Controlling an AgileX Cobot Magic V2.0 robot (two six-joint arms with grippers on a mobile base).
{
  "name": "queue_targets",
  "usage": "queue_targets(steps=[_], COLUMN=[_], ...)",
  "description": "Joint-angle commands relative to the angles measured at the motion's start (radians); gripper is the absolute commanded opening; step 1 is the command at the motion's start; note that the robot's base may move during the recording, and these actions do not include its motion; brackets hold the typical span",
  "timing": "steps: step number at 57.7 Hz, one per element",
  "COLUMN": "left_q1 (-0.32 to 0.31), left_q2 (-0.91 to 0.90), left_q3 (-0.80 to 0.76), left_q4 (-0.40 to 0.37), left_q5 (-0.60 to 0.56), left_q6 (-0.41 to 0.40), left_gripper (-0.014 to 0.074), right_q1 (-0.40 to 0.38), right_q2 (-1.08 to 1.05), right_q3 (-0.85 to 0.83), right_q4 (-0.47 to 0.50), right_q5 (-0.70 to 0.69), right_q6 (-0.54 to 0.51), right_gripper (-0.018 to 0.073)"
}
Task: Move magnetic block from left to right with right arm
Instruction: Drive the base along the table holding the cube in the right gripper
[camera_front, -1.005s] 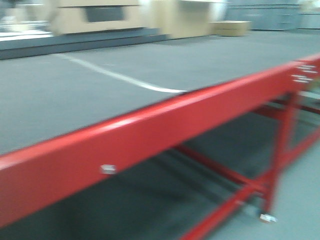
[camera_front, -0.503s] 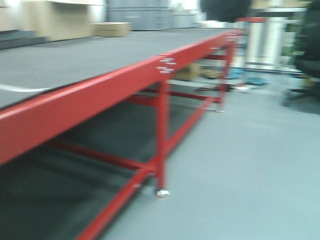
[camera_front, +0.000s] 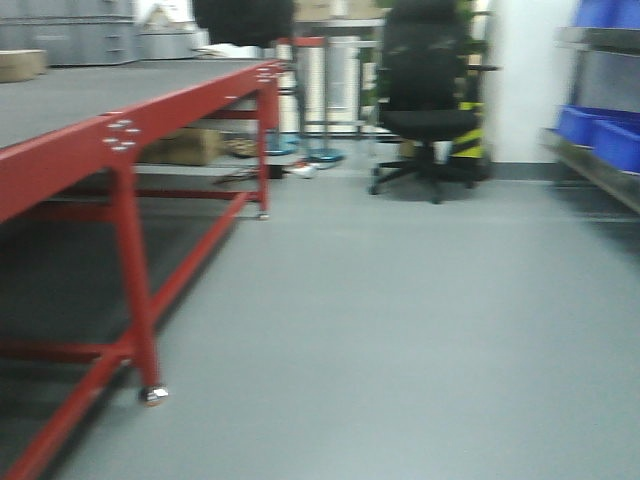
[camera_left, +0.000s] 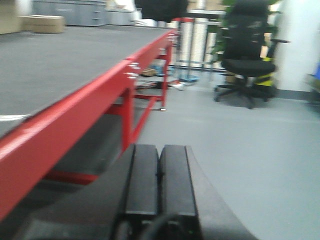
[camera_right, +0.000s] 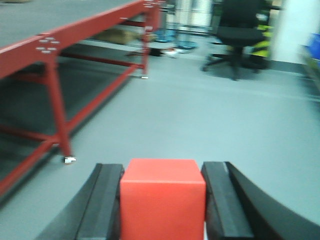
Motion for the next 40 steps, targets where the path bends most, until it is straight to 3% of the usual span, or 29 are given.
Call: queue_targets(steps=[1, 40], left_q1=[-0.006, -0.006], left_q2=[-0.014, -0.010], left_q3=[0.004, 0.004], left_q4=[-0.005, -0.005], left_q5=[-0.084, -0.084], left_q6=[-0.006, -0.006], left_gripper=[-0.0126, -0.0126], right_q1=[-0.002, -0.002], right_q2=[0.015, 0.012], right_q3=[-0.024, -0.024], right_q4=[-0.006, -0.006], right_q5=[-0.089, -0.088], right_q6=[-0.006, -0.006], right_gripper=[0.0225, 0.0225])
